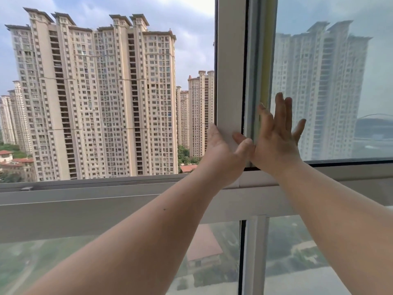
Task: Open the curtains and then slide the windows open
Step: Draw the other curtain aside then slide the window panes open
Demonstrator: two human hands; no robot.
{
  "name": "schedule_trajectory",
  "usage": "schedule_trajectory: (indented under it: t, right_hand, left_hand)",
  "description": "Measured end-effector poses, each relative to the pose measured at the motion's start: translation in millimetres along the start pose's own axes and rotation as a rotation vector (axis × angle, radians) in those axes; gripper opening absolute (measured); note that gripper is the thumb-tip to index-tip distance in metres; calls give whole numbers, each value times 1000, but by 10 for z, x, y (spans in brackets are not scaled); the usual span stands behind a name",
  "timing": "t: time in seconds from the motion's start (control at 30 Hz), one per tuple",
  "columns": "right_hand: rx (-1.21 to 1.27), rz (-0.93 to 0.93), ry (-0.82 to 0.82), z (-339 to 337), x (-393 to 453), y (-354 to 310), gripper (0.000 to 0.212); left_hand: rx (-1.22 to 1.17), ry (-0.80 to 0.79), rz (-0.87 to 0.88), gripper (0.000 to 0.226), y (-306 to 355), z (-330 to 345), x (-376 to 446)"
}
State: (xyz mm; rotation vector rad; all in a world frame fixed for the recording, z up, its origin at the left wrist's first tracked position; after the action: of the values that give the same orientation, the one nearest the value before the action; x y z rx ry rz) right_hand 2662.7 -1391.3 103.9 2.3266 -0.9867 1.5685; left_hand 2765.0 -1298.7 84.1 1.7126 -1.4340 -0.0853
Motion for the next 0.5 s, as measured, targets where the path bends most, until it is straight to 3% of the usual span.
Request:
schedule_trajectory:
  t: [0.5]
  right_hand:
    - [-2,-2,31,-101,36,421,87]
  left_hand:
    - [-21,112,50,100,226,471,144]
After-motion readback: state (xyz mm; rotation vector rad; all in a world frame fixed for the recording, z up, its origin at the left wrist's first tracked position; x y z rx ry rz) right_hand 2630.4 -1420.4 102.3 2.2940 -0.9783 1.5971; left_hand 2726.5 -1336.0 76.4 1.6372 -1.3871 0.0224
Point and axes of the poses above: each hand's wrist, its own x-axis towards the middle knuckle, its own z-axis out of the palm, y = z × x, the point moved 5 cm from there along x, towards the middle knuckle, and after that the axes turned 12 degrees about x, right-handed, at the moved point
